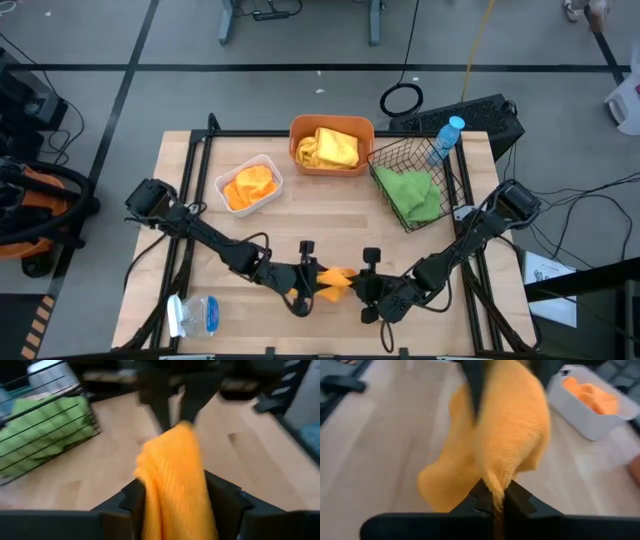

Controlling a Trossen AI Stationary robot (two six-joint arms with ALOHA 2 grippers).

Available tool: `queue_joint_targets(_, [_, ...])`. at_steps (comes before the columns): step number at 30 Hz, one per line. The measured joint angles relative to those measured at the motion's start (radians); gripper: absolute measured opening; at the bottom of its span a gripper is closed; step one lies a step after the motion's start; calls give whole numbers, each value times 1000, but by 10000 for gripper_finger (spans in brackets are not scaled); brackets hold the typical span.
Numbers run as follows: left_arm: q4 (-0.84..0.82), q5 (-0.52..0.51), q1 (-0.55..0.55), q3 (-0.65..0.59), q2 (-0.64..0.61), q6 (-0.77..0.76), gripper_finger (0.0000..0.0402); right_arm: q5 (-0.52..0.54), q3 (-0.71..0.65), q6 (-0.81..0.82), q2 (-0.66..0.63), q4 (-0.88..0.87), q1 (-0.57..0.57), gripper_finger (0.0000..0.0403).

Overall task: Sort microfiber towel by color & place in baskets
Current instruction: Put the orange towel into the white bin

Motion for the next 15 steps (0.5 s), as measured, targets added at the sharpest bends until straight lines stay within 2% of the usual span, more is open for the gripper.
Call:
queue_joint_targets(5, [-97,-136,-37,0,-45,-13,179,-69,-1,3,-36,-20,33,4])
queue_joint_targets(9, [-176,-230,-70,0,-97,-69,181,-68,-1,62,-71,-86,60,3])
queue_joint_targets(15, [-142,-247,-106,1,-129,-178,181,-63,-1,135,-87,-113,81,3])
